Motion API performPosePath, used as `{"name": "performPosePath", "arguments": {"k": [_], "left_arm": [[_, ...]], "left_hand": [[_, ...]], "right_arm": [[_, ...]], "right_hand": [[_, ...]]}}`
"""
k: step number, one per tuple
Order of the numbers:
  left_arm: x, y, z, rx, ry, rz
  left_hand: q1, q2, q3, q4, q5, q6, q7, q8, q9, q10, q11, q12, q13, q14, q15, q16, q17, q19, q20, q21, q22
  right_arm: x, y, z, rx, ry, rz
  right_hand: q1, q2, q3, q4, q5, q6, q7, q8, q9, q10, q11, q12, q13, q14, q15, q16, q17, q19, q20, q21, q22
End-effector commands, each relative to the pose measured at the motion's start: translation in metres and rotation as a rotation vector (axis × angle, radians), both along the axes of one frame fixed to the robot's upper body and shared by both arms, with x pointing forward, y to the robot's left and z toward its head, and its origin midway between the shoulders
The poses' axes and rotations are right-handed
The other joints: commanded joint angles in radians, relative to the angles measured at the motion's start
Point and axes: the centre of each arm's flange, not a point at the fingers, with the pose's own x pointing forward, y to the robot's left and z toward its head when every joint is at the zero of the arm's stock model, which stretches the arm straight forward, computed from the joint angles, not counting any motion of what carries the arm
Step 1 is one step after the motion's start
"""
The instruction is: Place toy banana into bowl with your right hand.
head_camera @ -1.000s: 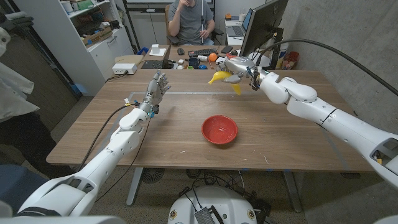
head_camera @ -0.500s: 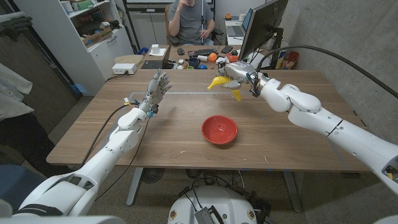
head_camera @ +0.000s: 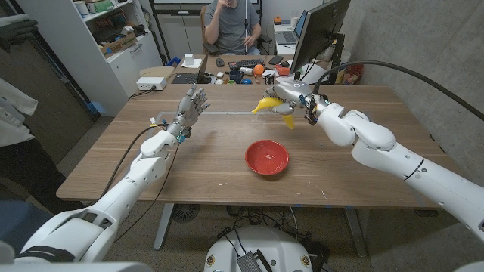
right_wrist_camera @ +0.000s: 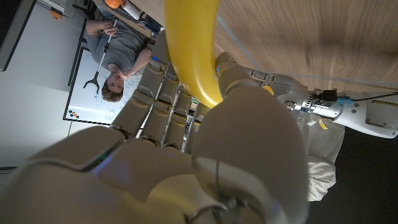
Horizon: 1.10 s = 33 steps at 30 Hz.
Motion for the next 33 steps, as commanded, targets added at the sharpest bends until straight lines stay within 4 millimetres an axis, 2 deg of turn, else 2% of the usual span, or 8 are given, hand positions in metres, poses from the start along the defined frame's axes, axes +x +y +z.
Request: {"name": "performPosePath", "arguments": {"k": [1, 11, 33], "left_arm": [[-0.004, 0.000, 0.003, 0.019, -0.016, -0.023], [-0.006, 0.000, 0.002, 0.027, -0.023, -0.044], [-0.013, 0.010, 0.000, 0.036, -0.030, -0.053]], "left_hand": [[-0.006, 0.062, -0.002, 0.001, 0.006, -0.070, -0.002, 0.004, 0.003, -0.100, -0.002, 0.006, 0.004, -0.138, -0.001, 0.001, 0.005, -0.003, 0.002, 0.000, 0.005], [-0.005, 0.062, -0.003, 0.000, 0.006, -0.070, -0.003, 0.004, 0.003, -0.100, -0.002, 0.006, 0.004, -0.139, -0.002, 0.001, 0.005, -0.003, 0.002, 0.000, 0.005], [-0.005, 0.062, -0.004, 0.000, 0.007, -0.070, -0.002, 0.004, 0.003, -0.099, -0.004, 0.007, 0.004, -0.137, -0.001, 0.001, 0.005, -0.003, 0.002, -0.002, 0.005]], "right_arm": [[-0.028, 0.009, -0.019, 0.018, 0.014, 0.011], [-0.042, 0.022, -0.037, 0.007, 0.051, 0.019], [-0.049, 0.043, -0.058, 0.026, 0.124, 0.053]], "right_hand": [[0.103, 0.125, 0.002, 0.005, 0.007, 0.167, 0.020, 0.011, 0.003, 0.084, -0.051, 0.006, 0.002, 0.107, -0.174, 0.006, 0.003, 0.012, -0.001, 0.009, 0.002], [0.100, 0.124, 0.001, 0.006, 0.008, 0.169, 0.020, 0.014, 0.004, 0.085, -0.050, 0.008, 0.003, 0.108, -0.174, 0.003, 0.004, 0.009, 0.000, 0.012, 0.001], [0.100, 0.124, 0.000, 0.003, 0.009, 0.161, 0.026, 0.013, 0.003, 0.082, -0.048, 0.003, -0.003, 0.112, -0.172, -0.002, 0.012, 0.008, -0.001, 0.022, -0.001]]}}
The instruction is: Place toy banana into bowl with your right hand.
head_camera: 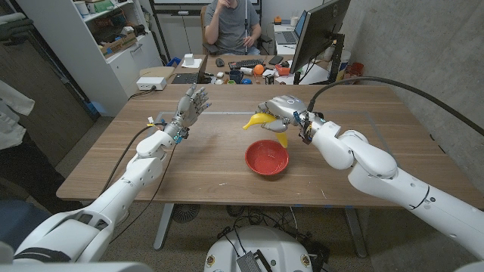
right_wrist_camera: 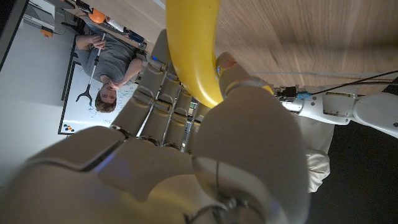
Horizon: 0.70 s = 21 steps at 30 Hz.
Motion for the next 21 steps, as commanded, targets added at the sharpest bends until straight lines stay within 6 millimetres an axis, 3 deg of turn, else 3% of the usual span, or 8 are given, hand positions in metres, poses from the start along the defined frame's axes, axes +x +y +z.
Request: {"name": "performPosePath", "arguments": {"k": [1, 21], "left_arm": [[-0.005, 0.005, -0.001, 0.002, -0.007, -0.002], [-0.020, 0.016, -0.008, -0.004, -0.009, 0.024]], "left_hand": [[-0.005, 0.062, -0.004, 0.000, 0.007, -0.070, -0.003, 0.004, 0.003, -0.099, -0.003, 0.007, 0.004, -0.137, -0.002, 0.001, 0.005, -0.003, 0.002, -0.002, 0.005], [-0.005, 0.063, -0.005, 0.000, 0.007, -0.069, -0.003, 0.004, 0.003, -0.098, -0.002, 0.007, 0.004, -0.137, -0.001, 0.001, 0.004, -0.002, 0.002, -0.003, 0.005]], "right_arm": [[-0.005, 0.015, -0.012, 0.004, 0.031, 0.029], [0.012, 0.021, -0.028, -0.011, 0.055, 0.022]], "right_hand": [[0.100, 0.124, 0.000, 0.003, 0.006, 0.162, 0.027, 0.007, 0.000, 0.065, -0.051, 0.002, -0.002, 0.104, -0.163, -0.002, 0.007, 0.008, -0.002, 0.007, -0.001], [0.100, 0.127, 0.000, 0.002, 0.006, 0.158, 0.030, 0.002, -0.010, 0.063, -0.050, -0.004, -0.013, 0.103, -0.158, -0.005, 0.017, 0.000, 0.002, 0.014, -0.001]]}}
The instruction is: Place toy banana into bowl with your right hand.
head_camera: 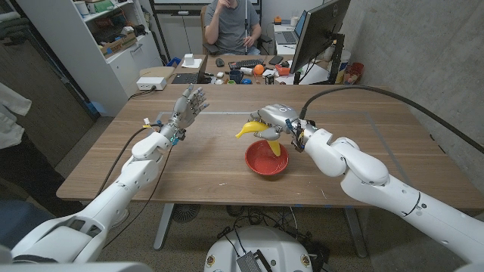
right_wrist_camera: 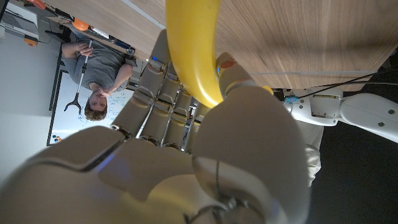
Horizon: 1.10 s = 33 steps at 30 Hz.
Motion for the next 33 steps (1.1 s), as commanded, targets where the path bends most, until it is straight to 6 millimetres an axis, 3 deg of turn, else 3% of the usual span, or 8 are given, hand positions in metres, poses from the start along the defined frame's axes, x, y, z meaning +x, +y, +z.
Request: {"name": "performPosePath", "arguments": {"k": [1, 20, 33], "left_arm": [[-0.010, 0.009, -0.006, -0.007, 0.003, 0.021], [-0.012, 0.018, -0.009, -0.007, 0.012, 0.032], [-0.005, 0.020, -0.006, -0.010, 0.016, 0.034]], "left_hand": [[-0.005, 0.063, -0.005, 0.000, 0.007, -0.070, -0.003, 0.004, 0.003, -0.098, -0.002, 0.007, 0.004, -0.136, -0.001, 0.001, 0.004, -0.002, 0.002, -0.004, 0.005], [-0.004, 0.063, -0.007, 0.000, 0.007, -0.068, -0.003, 0.005, 0.003, -0.098, -0.001, 0.007, 0.004, -0.137, -0.002, 0.001, 0.004, -0.001, 0.002, -0.005, 0.005], [-0.004, 0.063, -0.008, 0.000, 0.008, -0.068, -0.003, 0.004, 0.003, -0.098, -0.002, 0.007, 0.004, -0.137, -0.002, 0.001, 0.004, -0.001, 0.003, -0.006, 0.005]], "right_arm": [[0.012, 0.003, -0.011, -0.014, 0.002, -0.019], [0.049, 0.007, -0.028, -0.028, 0.108, -0.058], [0.067, 0.010, -0.027, -0.067, 0.160, -0.068]], "right_hand": [[0.100, 0.127, 0.000, 0.003, 0.009, 0.158, 0.030, -0.003, 0.000, 0.061, -0.052, -0.004, 0.000, 0.103, -0.158, -0.001, 0.003, 0.000, 0.002, 0.007, 0.003], [0.100, 0.127, -0.002, 0.002, 0.008, 0.163, 0.028, -0.005, -0.010, 0.066, -0.053, -0.005, -0.009, 0.108, -0.160, -0.008, 0.006, -0.008, 0.006, 0.014, 0.001], [0.098, 0.127, -0.004, 0.003, 0.008, 0.166, 0.029, -0.006, -0.016, 0.070, -0.052, -0.003, -0.010, 0.113, -0.158, -0.011, 0.007, -0.012, 0.011, 0.018, 0.001]]}}
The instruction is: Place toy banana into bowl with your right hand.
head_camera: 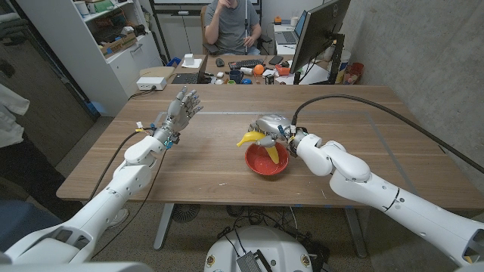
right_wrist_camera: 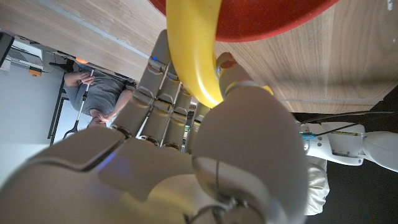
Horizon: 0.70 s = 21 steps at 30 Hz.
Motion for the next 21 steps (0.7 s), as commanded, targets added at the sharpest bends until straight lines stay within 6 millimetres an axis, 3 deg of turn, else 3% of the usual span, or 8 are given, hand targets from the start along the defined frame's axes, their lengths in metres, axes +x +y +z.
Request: {"name": "performPosePath", "arguments": {"k": [1, 21], "left_arm": [[0.0060, 0.0018, 0.0031, -0.001, 0.002, 0.004], [0.0060, -0.0032, 0.0061, 0.006, 0.000, 0.006]], "left_hand": [[-0.004, 0.063, -0.004, -0.004, 0.008, -0.068, -0.003, 0.004, 0.003, -0.098, -0.002, 0.007, 0.004, -0.137, -0.001, 0.001, 0.004, -0.001, 0.002, -0.006, 0.005], [-0.004, 0.063, -0.005, -0.004, 0.008, -0.068, -0.002, 0.004, 0.003, -0.099, -0.002, 0.006, 0.004, -0.138, -0.002, 0.001, 0.004, 0.000, 0.003, -0.007, 0.005]], "right_arm": [[0.0182, 0.0045, -0.0015, -0.046, 0.055, -0.016], [0.0205, -0.0013, -0.0037, -0.082, 0.129, -0.038]], "right_hand": [[0.098, 0.127, 0.002, 0.006, 0.005, 0.166, 0.029, 0.004, 0.001, 0.060, -0.054, 0.007, 0.003, 0.106, -0.160, 0.001, 0.002, -0.002, 0.000, 0.005, 0.000], [0.097, 0.127, -0.002, 0.007, 0.005, 0.170, 0.034, 0.001, -0.009, 0.064, -0.047, 0.009, 0.001, 0.114, -0.159, -0.003, 0.006, 0.021, -0.013, 0.024, -0.001]]}}
